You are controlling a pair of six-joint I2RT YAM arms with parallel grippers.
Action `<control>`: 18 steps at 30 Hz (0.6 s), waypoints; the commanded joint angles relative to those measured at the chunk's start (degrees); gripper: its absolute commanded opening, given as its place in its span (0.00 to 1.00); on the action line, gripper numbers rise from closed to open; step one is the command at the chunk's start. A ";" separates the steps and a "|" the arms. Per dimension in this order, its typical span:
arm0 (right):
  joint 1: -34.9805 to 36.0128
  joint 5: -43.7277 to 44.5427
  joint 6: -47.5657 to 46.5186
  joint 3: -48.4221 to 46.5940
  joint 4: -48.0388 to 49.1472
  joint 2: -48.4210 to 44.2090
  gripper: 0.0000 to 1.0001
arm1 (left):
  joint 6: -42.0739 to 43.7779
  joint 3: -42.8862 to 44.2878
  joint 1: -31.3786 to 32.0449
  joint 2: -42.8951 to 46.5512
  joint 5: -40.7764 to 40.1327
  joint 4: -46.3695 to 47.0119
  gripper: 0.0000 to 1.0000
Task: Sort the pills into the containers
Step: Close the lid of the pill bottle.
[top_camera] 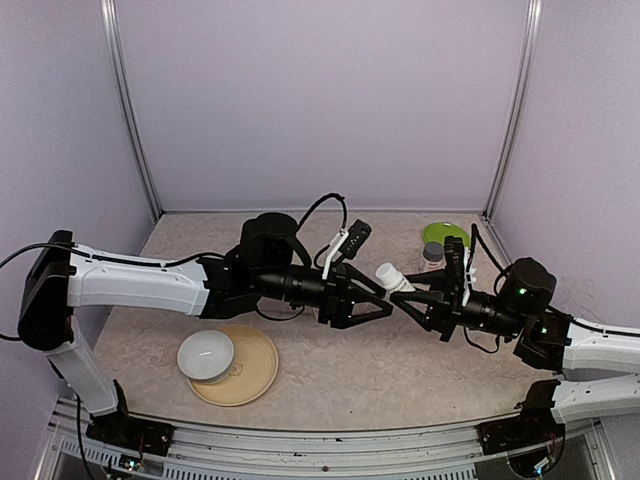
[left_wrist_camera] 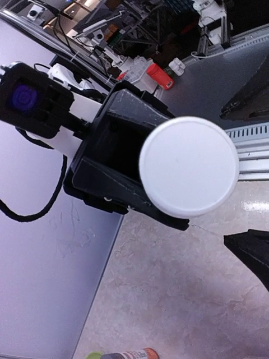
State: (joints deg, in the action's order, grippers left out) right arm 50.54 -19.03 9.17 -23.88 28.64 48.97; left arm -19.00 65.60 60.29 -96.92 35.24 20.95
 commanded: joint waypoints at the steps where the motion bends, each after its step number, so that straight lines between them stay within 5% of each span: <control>1: 0.69 -0.56 0.72 -1.32 1.57 0.38 0.00 | -0.35 -1.66 -1.06 1.73 1.29 1.48 0.75; 4: 0.67 1.92 0.84 -1.58 0.54 0.39 0.00 | -0.55 -3.06 -1.32 3.98 -1.07 2.59 0.98; 15: 0.65 5.22 3.02 -3.09 -1.13 2.59 0.00 | -2.97 -4.77 0.21 10.12 -17.51 4.48 0.99; 18: 0.69 5.77 2.63 -3.93 -2.10 4.02 0.00 | -3.30 -0.98 1.01 9.18 -21.56 -1.37 0.99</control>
State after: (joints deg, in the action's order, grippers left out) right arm 50.57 -15.00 11.22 -25.61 27.64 51.51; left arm -21.54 61.04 59.94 -87.68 21.50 23.73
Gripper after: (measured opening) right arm 0.314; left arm 0.988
